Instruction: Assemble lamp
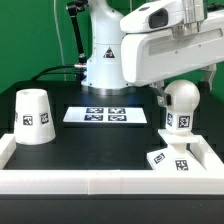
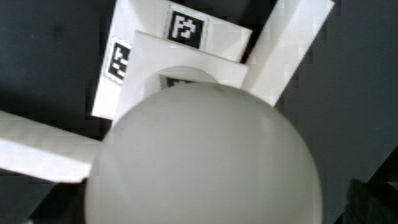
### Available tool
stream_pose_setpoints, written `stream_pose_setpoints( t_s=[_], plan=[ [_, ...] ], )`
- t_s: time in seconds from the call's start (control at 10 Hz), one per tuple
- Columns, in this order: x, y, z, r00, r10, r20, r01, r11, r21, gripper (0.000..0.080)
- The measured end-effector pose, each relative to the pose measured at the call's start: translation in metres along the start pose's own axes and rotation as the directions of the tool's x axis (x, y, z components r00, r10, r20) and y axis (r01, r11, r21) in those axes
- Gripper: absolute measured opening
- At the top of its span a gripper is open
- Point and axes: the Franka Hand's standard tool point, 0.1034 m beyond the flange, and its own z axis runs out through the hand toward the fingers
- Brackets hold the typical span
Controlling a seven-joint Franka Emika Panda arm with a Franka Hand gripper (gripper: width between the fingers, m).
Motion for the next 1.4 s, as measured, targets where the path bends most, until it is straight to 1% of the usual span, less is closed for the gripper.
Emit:
stream_pose_setpoints(
  t_s=[0.2, 0.3, 0.4, 0.6, 1.0, 1.1, 1.4],
  plan=[
    [-0.001, 0.001, 0.000, 1.000, -0.006, 0.000, 0.006, 1.000, -0.001, 0.0699],
    [0.001, 0.008, 0.000, 0.995, -0.093, -0.026, 0.092, 0.995, -0.037, 0.0699],
    [0.000, 0.015, 0.001, 0.990, -0.131, -0.049, 0.128, 0.990, -0.062, 0.0699],
    [-0.002, 0.016, 0.002, 0.988, -0.138, -0.062, 0.134, 0.988, -0.075, 0.0699],
    [-0.003, 0.012, 0.005, 0.990, -0.130, -0.054, 0.126, 0.990, -0.066, 0.0699],
    [0.000, 0.010, 0.004, 0.990, -0.130, -0.056, 0.126, 0.990, -0.066, 0.0699],
    [0.007, 0.008, 0.000, 0.991, -0.124, -0.059, 0.121, 0.991, -0.062, 0.0699]
  ],
)
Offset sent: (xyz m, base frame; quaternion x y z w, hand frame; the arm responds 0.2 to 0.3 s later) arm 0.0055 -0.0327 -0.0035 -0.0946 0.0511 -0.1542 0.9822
